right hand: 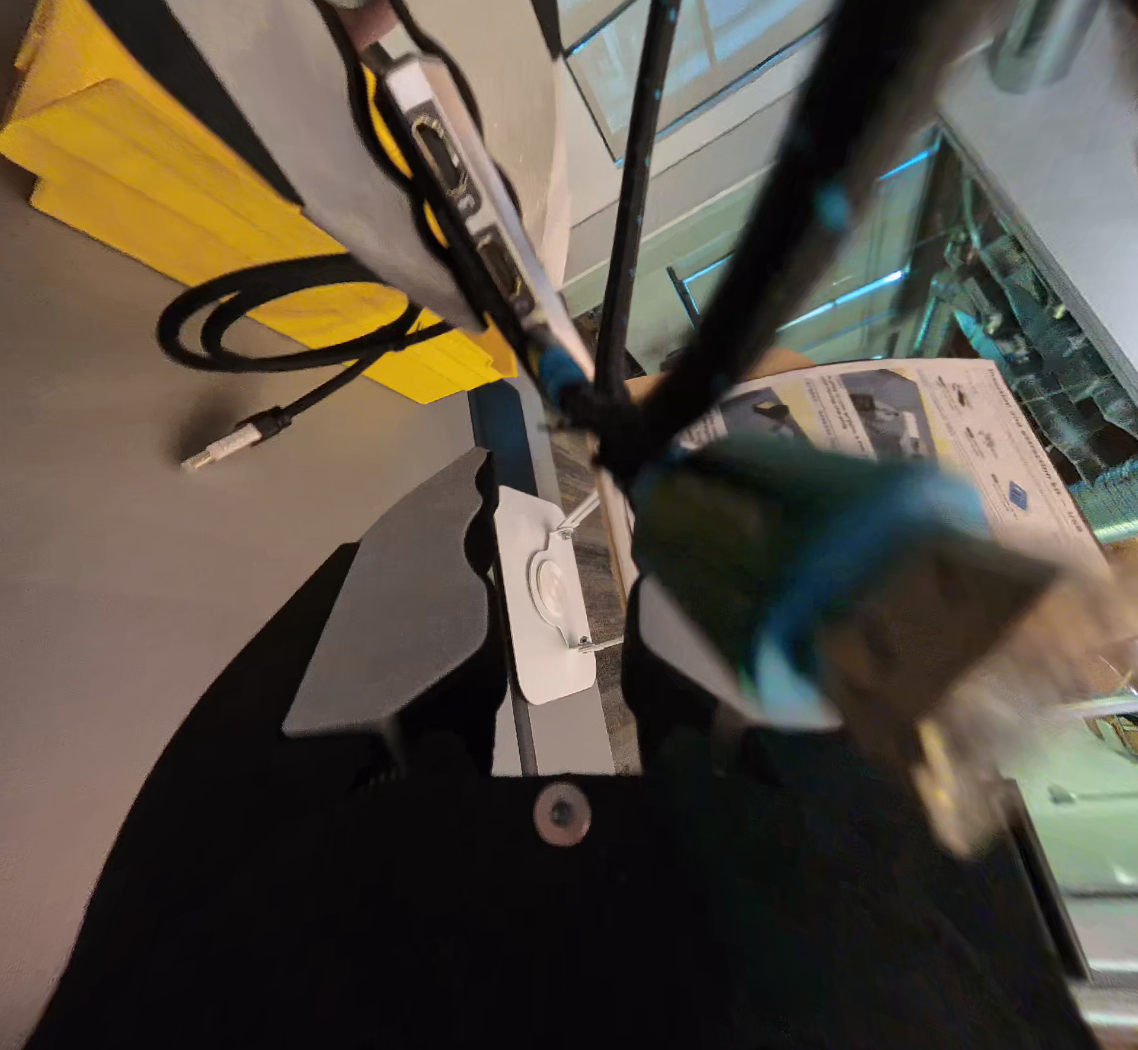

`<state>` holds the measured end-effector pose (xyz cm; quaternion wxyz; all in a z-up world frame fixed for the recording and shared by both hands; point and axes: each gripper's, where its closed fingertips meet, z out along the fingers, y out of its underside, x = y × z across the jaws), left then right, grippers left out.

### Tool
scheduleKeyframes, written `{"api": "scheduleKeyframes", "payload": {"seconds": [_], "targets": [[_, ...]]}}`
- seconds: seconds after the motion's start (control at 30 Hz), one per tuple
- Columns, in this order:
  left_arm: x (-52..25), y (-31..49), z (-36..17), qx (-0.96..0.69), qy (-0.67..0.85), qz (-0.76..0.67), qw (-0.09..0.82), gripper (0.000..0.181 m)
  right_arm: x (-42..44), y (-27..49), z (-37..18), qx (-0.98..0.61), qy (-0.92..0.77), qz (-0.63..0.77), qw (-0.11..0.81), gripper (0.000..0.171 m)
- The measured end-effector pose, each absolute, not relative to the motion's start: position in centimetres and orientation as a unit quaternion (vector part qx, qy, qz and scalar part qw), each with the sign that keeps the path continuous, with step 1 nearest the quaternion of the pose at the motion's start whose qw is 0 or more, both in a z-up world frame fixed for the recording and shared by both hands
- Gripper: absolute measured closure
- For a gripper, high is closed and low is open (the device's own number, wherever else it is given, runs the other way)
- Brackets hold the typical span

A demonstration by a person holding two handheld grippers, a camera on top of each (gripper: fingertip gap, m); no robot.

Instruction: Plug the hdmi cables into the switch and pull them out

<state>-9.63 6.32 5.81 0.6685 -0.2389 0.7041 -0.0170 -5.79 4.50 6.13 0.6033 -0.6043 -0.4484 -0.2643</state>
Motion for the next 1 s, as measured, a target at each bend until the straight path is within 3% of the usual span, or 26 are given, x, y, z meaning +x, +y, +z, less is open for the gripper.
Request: {"api": "scheduleKeyframes", "payload": {"seconds": [0.23, 0.3, 0.4, 0.5, 0.7, 0.77, 0.87, 1.0], "targets": [[-10.4, 8.0, 6.9, -0.243, 0.672, 0.056, 0.697, 0.158, -4.5, 1.3, 7.3, -0.601, -0.483, -0.272, 0.576, 0.139], [-10.4, 8.3, 7.1, -0.247, 0.664, 0.07, 0.702, 0.159, -4.3, -0.1, 7.7, -0.621, -0.489, -0.287, 0.541, 0.147], [-10.5, 8.6, 7.3, -0.25, 0.655, 0.081, 0.708, 0.158, -4.3, -2.8, 7.9, -0.676, -0.477, -0.254, 0.501, 0.147], [-10.4, 8.7, 7.2, -0.244, 0.654, 0.093, 0.71, 0.158, -6.3, -5.6, 9.7, -0.663, -0.483, -0.198, 0.536, 0.147], [-9.6, 7.7, 6.1, -0.214, 0.663, 0.134, 0.705, 0.158, -4.9, -6.6, 16.3, -0.604, -0.369, -0.124, 0.696, 0.147], [-9.5, 7.6, 6.0, -0.215, 0.658, 0.142, 0.707, 0.158, -1.0, -5.3, 16.4, -0.626, -0.298, -0.142, 0.706, 0.147], [-9.3, 7.3, 5.9, -0.208, 0.658, 0.142, 0.71, 0.158, 3.5, -2.9, 14.9, -0.678, -0.184, -0.059, 0.71, 0.144], [-9.2, 7.2, 6.0, -0.211, 0.653, 0.139, 0.714, 0.158, 3.2, 0.6, 10.6, -0.707, -0.209, -0.016, 0.675, 0.142]]}}
